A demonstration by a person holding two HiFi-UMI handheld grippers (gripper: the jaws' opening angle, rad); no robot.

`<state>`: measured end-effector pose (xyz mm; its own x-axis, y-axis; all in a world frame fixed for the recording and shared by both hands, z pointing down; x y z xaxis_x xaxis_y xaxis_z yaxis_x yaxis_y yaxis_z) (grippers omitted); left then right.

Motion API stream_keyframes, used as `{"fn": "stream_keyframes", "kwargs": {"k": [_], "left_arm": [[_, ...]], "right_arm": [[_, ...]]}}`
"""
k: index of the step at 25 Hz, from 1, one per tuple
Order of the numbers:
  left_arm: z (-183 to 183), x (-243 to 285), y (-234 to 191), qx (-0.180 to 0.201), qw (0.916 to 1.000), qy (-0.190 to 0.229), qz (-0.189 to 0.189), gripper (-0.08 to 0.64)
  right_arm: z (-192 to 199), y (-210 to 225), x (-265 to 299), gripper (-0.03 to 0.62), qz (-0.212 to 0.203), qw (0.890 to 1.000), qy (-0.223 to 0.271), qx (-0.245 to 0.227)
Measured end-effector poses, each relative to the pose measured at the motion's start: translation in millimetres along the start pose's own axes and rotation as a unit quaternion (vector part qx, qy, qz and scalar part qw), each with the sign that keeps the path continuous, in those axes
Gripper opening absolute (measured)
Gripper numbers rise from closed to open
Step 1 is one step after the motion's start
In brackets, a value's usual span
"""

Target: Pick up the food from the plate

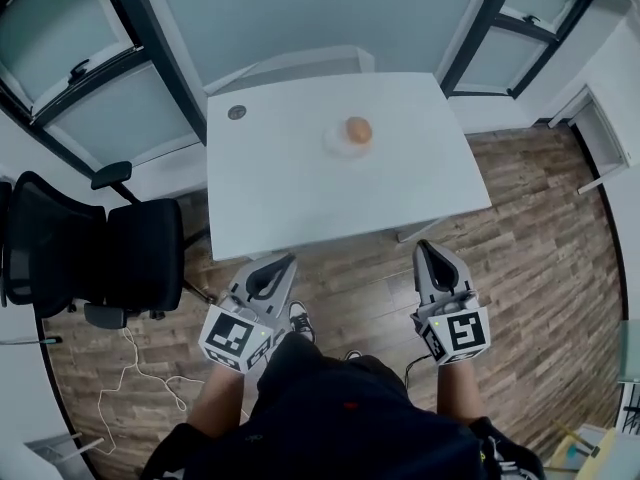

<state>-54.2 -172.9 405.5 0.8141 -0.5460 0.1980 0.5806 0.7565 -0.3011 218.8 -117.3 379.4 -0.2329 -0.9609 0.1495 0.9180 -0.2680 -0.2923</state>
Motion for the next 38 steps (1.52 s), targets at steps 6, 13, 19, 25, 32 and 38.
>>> {"fn": "stream_keyframes", "kwargs": {"k": [6, 13, 19, 25, 32, 38], "left_arm": [[-30, 21, -64, -0.006, 0.9999, 0.001, 0.015, 0.023], [-53, 37, -101, -0.002, 0.9995, 0.005, 0.032, 0.023], [-58, 56, -115, -0.006, 0.9998, 0.003, 0.021, 0.023], [-63, 97, -120, -0.019, 0.9994, -0.001, -0.027, 0.023], [-60, 158, -130, -0.05, 0.9935, -0.003, -0.102, 0.023], [-33, 180, -141, -0.087, 0.9815, -0.033, -0.167, 0.023]], "right_arm": [[-21, -6, 64, 0.025, -0.001, 0.999, -0.043, -0.009], [-35, -1, 110, 0.025, 0.015, 1.0, -0.016, -0.018], [-22, 16, 150, 0.026, -0.009, 0.999, -0.039, -0.005], [12, 55, 204, 0.028, -0.054, 0.997, -0.059, 0.008], [64, 123, 291, 0.029, -0.076, 0.995, -0.07, 0.006], [126, 138, 373, 0.14, -0.112, 0.988, -0.105, 0.011]]}}
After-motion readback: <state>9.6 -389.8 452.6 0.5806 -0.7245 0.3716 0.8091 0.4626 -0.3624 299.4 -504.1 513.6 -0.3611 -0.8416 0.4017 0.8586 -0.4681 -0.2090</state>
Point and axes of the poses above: the fingertips, and each gripper's own axes: x forward along the fingers, y to its right, z out of its underside, the point moved 7 cm from there along -x, backward along the fingers, and after that the axes turned 12 degrees about -x, right-handed, at the moved point
